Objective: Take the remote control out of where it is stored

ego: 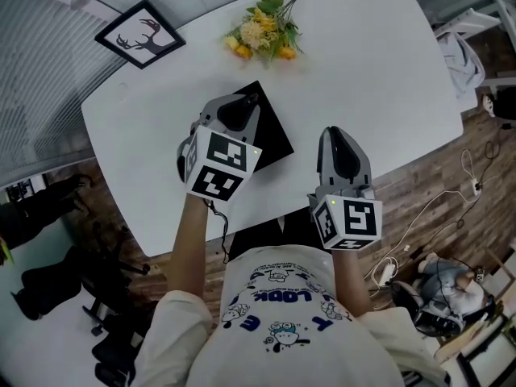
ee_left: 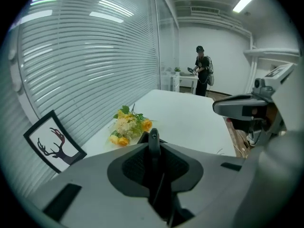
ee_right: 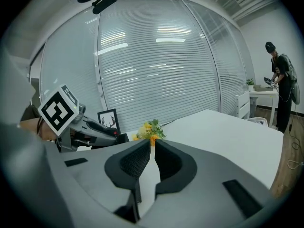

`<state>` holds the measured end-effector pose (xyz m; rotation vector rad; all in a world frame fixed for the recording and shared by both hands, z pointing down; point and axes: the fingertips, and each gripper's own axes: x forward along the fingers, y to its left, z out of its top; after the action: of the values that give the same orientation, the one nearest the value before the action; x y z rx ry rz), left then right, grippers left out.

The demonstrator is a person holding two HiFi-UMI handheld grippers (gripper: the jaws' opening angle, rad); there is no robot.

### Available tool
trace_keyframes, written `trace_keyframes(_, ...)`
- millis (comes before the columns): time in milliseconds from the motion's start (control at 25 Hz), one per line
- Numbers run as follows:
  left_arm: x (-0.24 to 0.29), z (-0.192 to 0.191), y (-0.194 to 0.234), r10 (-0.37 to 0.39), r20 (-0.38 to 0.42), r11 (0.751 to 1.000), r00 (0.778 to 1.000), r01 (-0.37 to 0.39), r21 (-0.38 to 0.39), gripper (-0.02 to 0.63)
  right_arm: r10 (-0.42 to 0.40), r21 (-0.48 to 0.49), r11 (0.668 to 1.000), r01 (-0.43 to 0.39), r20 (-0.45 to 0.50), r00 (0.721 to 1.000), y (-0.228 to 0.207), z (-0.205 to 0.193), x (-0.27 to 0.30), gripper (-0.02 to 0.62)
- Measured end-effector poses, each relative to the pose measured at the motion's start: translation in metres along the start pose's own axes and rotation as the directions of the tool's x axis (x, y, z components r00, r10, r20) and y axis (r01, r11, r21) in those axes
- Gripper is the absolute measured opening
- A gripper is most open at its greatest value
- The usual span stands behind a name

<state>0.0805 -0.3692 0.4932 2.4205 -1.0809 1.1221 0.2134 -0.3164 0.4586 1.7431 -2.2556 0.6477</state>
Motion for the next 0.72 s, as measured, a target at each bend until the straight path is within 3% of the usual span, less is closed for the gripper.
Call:
trace_keyframes(280, -0.060, 0.012, 0.015, 0.122, 0.161, 0.984, 0.979, -0.099, -0.146, 0.069, 0.054, -0.024, 0.998, -0.053, 0.033, 0.998, 0.026, 0.015, -0.002, 0.050)
trace_keyframes(560, -0.131, 0.022, 0.030, 0.238, 0.314, 0.940, 0.919, -0.137, -0.312, 0.069, 0.126, -0.073, 0.990, -0.121, 0.070, 0.990, 0.065, 0.034, -0.005, 0.050)
trace_keyframes(720, -0.160, 0.014, 0.034, 0.313, 0.326, 0.912, 0.892, -0.186, -0.366, 0.069, 0.168, -0.103, 0.982, -0.159, 0.087, 0.982, 0.085, 0.044, -0.006, 0.050)
